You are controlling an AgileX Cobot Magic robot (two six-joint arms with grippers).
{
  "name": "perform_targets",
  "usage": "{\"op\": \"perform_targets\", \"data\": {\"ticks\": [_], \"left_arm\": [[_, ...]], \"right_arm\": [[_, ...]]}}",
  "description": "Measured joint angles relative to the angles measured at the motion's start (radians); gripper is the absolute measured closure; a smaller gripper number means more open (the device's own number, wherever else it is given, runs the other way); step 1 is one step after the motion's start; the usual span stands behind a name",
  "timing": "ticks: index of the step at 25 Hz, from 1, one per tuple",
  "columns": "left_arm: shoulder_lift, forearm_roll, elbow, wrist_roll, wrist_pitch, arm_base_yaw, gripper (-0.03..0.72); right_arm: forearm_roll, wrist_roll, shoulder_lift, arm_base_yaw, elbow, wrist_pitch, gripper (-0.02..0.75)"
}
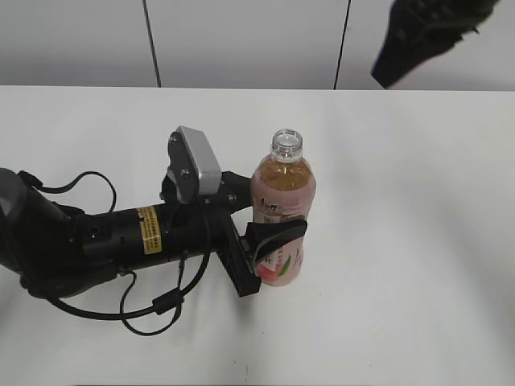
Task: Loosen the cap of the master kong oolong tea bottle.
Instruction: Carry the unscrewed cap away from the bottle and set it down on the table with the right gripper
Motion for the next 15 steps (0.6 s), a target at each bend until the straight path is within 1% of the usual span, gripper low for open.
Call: {"op": "perform_targets", "data": {"ticks": [4, 6, 9, 12, 15], "left_arm": [[0.000, 0.000, 0.000, 0.000, 0.000, 0.000, 0.300], [0.000, 0.000, 0.000, 0.000, 0.000, 0.000, 0.300], [0.000, 0.000, 0.000, 0.000, -0.001, 0.000, 0.300], [0.000, 0.000, 0.000, 0.000, -0.001, 0.000, 0.300], [0.000, 0.001, 0.000, -0.001, -0.001, 0.000, 0.300]], "right_arm": [[-0.073, 0.168, 0.002, -0.100, 0.182, -0.008, 0.458], [-0.107, 0.216, 0.005, -0.128, 0.284, -0.055, 0.458], [-0.160, 0.287, 0.008, -0.136, 0.446, -0.218, 0.458], [-0.215, 0.401, 0.010, -0.136, 0.579, -0.430, 0.458], [-0.299, 0.535, 0.022, -0.136, 0.679, -0.550, 0.458]]}}
